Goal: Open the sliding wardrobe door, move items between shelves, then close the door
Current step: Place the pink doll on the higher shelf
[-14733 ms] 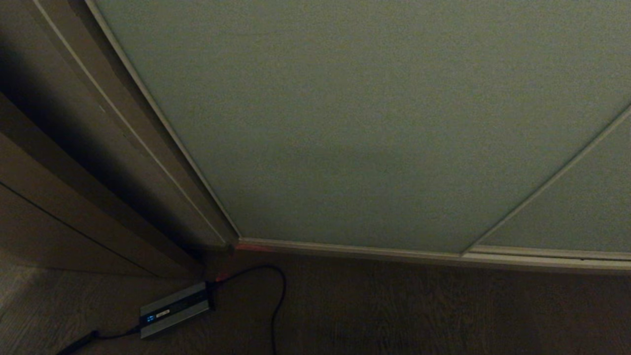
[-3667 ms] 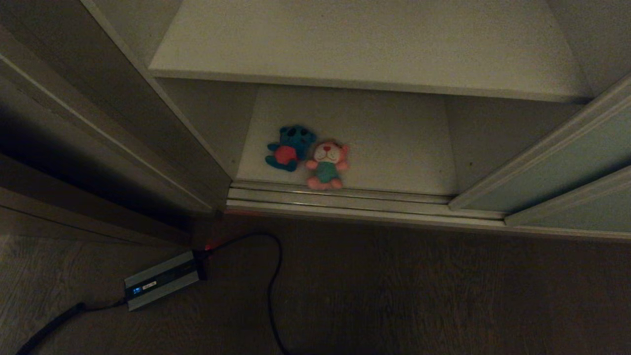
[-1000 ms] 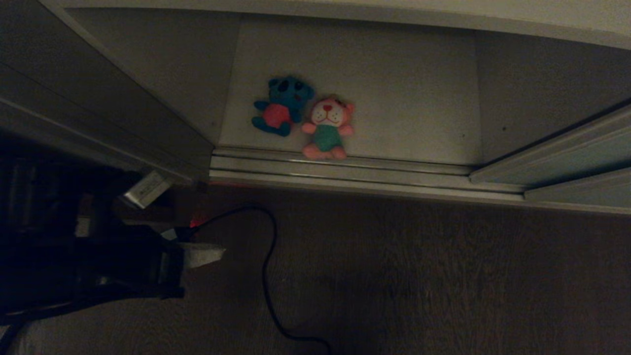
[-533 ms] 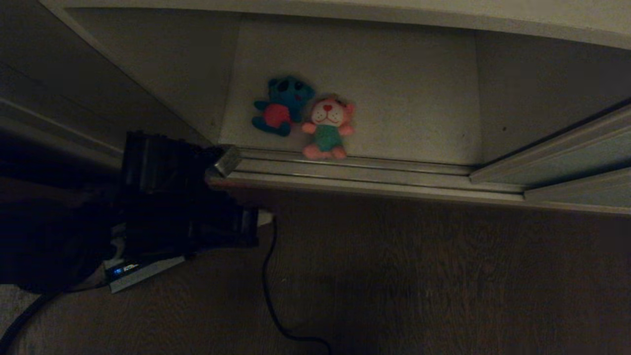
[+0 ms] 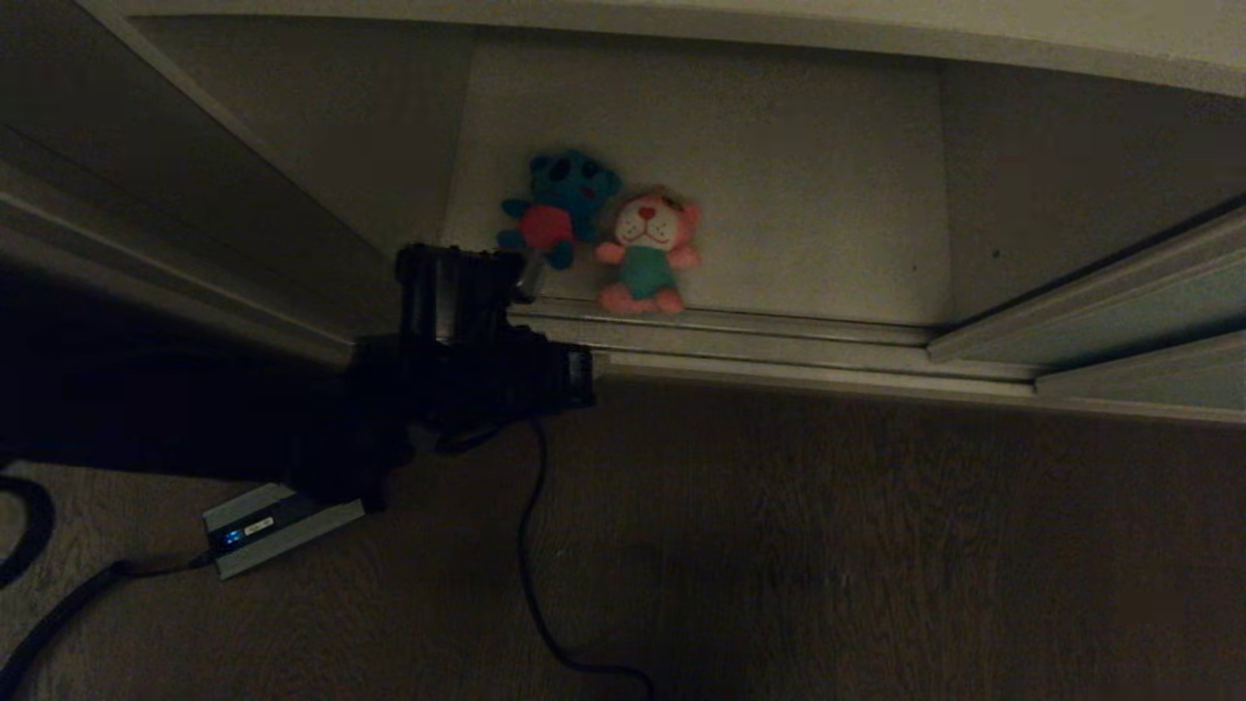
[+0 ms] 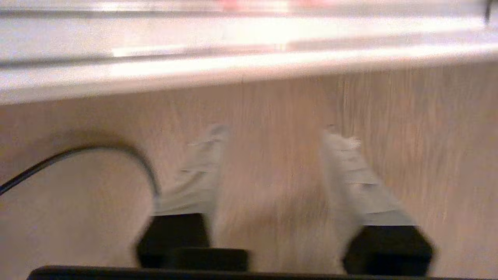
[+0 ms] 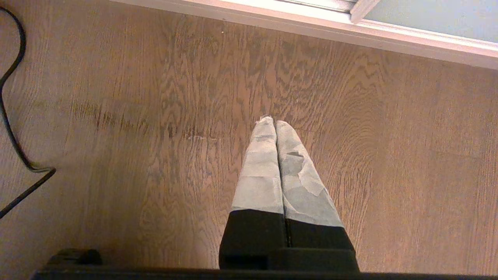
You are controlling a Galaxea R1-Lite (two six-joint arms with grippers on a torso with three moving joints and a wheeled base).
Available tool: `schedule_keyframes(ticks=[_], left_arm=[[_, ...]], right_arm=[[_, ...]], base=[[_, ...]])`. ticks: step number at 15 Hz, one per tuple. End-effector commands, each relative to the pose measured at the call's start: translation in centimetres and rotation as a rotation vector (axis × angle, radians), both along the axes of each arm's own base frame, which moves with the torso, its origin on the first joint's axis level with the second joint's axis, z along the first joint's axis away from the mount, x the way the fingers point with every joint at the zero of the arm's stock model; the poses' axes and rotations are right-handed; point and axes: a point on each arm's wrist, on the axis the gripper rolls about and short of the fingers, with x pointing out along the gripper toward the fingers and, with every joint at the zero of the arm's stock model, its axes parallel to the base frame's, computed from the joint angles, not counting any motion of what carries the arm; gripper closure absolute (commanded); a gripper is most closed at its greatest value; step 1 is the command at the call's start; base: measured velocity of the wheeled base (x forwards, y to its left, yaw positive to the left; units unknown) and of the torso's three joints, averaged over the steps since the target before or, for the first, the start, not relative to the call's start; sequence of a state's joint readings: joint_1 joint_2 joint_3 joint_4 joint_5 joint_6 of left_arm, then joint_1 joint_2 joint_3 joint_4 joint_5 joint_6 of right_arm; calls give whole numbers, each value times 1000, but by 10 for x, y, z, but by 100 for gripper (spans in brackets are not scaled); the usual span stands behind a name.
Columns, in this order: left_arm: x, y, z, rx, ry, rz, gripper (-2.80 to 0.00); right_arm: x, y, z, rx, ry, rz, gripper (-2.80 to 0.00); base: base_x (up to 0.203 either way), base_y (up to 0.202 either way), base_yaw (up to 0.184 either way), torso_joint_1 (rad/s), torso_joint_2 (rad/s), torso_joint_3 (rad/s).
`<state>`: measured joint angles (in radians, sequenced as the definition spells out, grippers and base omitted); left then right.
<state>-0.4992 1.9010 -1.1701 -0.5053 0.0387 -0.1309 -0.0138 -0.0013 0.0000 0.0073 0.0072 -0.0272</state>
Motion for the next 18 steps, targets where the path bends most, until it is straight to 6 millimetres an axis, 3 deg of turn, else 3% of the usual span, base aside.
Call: schedule_keyframes(ticks=[1, 5, 11, 18], left_arm=[[21, -22, -20, -11, 16, 59, -280], [49, -40, -43, -29, 9, 87, -280], [79, -53, -42, -88, -147, 133, -280], [94, -51, -45, -46, -371, 189, -280]], right_arm=[[0, 0, -1, 0, 5, 0, 0], [0, 0, -1, 0, 5, 0, 0], [0, 0, -1, 0, 5, 0, 0], [0, 0, -1, 0, 5, 0, 0]], base=[[0, 0, 0, 0, 0, 0], [0, 0, 0, 0, 0, 0], [0, 0, 0, 0, 0, 0], [0, 0, 0, 0, 0, 0]])
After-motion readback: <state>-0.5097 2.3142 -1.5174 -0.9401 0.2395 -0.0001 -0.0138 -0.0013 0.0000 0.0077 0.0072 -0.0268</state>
